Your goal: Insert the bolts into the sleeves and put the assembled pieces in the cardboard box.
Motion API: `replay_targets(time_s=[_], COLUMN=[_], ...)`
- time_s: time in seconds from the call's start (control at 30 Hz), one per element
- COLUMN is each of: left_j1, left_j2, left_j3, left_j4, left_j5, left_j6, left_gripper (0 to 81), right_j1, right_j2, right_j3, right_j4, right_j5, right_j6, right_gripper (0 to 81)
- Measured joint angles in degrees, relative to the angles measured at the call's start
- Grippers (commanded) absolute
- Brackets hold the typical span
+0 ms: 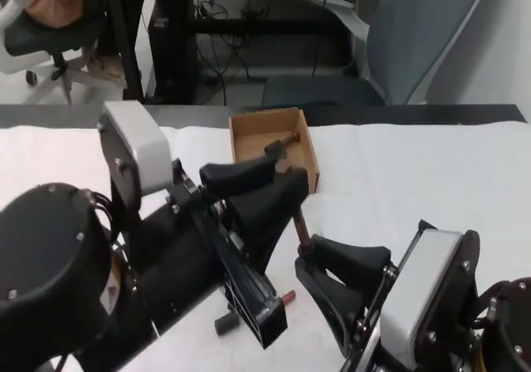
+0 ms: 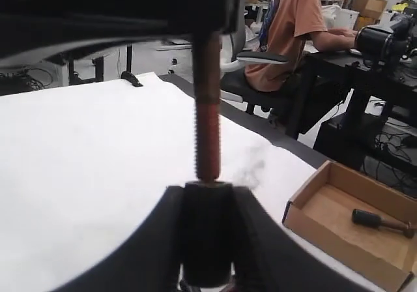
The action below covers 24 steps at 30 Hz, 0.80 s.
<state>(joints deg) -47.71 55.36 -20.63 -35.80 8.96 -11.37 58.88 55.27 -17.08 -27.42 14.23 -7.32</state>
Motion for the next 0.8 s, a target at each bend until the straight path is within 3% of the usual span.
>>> replay_targets(time_s=[0.43, 0.5, 0.53, 0.6, 0.63, 0.67, 0.8], left_j1=[0.0, 0.0, 0.0, 0.0, 0.0, 0.0, 0.0], left_j2=[0.0, 0.0, -0.1, -0.1, -0.1, -0.1, -0.1], left_j3=[-0.2, -0.3, -0.3, -0.3, -0.3, -0.3, -0.3], left_j4=[1.5, 2.4, 3.1, 4.4, 4.8, 5.0, 5.4], left_j5=[1.4, 2.6, 3.7, 5.8, 6.6, 7.2, 7.9], left_j6=[-3.0, -3.5, -3.6, -3.6, -3.7, -3.7, -3.8], left_gripper=[0.6, 9.7, 18.9, 41.9, 61.7, 70.0, 70.0], right_j1=[0.0, 0.0, 0.1, 0.4, 0.4, 0.4, 0.4], right_j2=[0.2, 0.2, 0.3, 0.3, 0.3, 0.3, 0.3], right_j3=[0.6, 0.6, 0.6, 0.6, 0.6, 0.6, 0.6], right_j4=[-5.1, -6.8, -7.9, -9.7, -10.3, -10.4, -10.8], right_j5=[0.2, 0.1, -0.3, -1.3, -1.3, -1.1, 0.7], right_j6=[-0.8, -1.8, -2.4, -3.0, -3.2, -3.2, -3.3], right_gripper=[0.6, 0.6, 0.6, 0.6, 0.6, 0.6, 0.6])
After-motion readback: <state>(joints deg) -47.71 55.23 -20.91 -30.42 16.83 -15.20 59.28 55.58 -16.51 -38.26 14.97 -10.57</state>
